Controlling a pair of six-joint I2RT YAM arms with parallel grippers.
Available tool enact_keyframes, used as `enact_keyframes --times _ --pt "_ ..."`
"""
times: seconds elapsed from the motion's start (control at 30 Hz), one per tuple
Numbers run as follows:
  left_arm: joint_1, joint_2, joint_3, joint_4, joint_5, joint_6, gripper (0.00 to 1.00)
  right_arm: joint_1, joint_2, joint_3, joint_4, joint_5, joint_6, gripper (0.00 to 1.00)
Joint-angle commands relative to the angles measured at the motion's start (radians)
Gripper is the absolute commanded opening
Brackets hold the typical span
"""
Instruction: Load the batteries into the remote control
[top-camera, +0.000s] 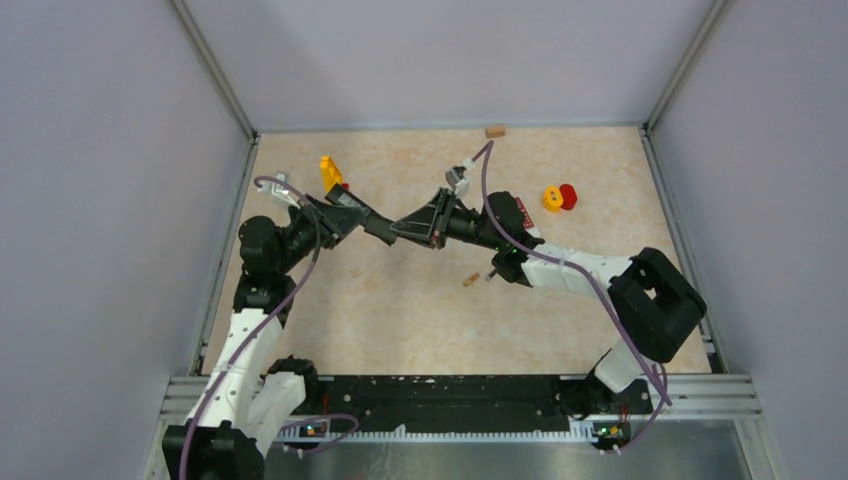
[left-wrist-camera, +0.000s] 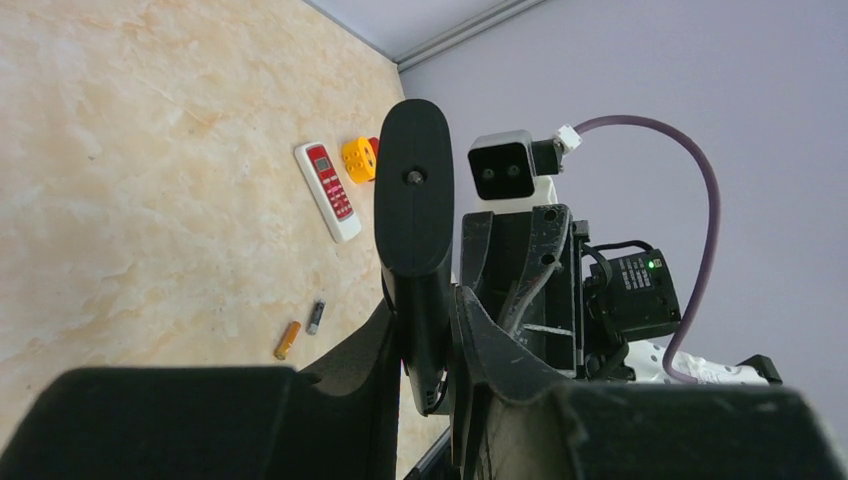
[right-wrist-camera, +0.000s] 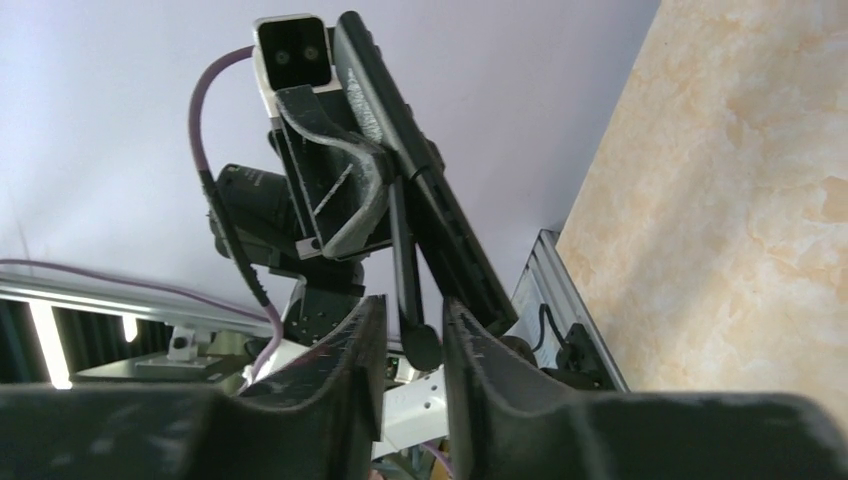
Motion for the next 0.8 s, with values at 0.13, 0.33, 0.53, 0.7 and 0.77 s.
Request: enact_keyframes --times 0.13,0.33,0.53,0.7,0.77 --pt "0.003 -0.008 0.016 -0.049 -0.037 0.082 0.0 -0.005 0.006 0.056 -0.006 0.011 -0.043 0.0" --pt "0.005 -0.006 0.042 -0.261 -0.246 0.243 0.0 -0.006 -0.09 -0.002 -0.113 0.055 -0.126 0.0" --pt "0.006 -0.022 0.027 -0.322 -0.381 0.321 0.0 -0.011 -0.161 -0.127 -0.245 0.136 -0.181 0.0" --pt "0.006 -0.047 0.016 -0.326 -0.429 0.335 0.0 -0.011 -0.154 -0.296 -0.222 0.179 -0.141 0.0" --pt "0.006 -0.049 0.013 -0.31 -0.403 0.332 0.0 -0.009 -0.147 -0.339 -0.231 0.197 -0.145 0.0"
